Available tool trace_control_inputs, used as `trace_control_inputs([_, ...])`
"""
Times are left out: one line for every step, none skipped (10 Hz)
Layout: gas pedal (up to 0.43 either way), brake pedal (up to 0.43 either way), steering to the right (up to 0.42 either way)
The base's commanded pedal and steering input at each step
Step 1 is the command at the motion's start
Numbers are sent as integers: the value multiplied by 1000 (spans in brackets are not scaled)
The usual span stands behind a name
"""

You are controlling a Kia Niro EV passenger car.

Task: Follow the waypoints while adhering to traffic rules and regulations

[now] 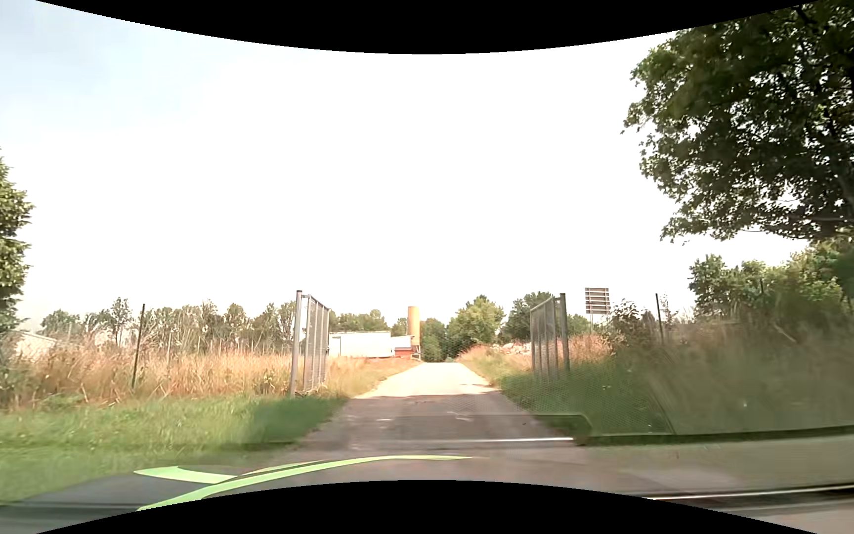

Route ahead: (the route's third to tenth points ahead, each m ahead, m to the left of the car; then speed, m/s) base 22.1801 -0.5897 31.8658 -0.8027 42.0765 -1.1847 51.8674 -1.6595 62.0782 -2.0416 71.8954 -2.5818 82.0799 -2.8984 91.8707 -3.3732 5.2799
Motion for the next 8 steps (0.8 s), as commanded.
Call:
trace_control_inputs([87, 0, 4])
trace_control_inputs([87, 0, 4])
trace_control_inputs([98, 0, 4])
trace_control_inputs([98, 0, 5])
trace_control_inputs([98, 0, 4])
trace_control_inputs([118, 0, 5])
trace_control_inputs([118, 0, 7])
trace_control_inputs([130, 0, 12])
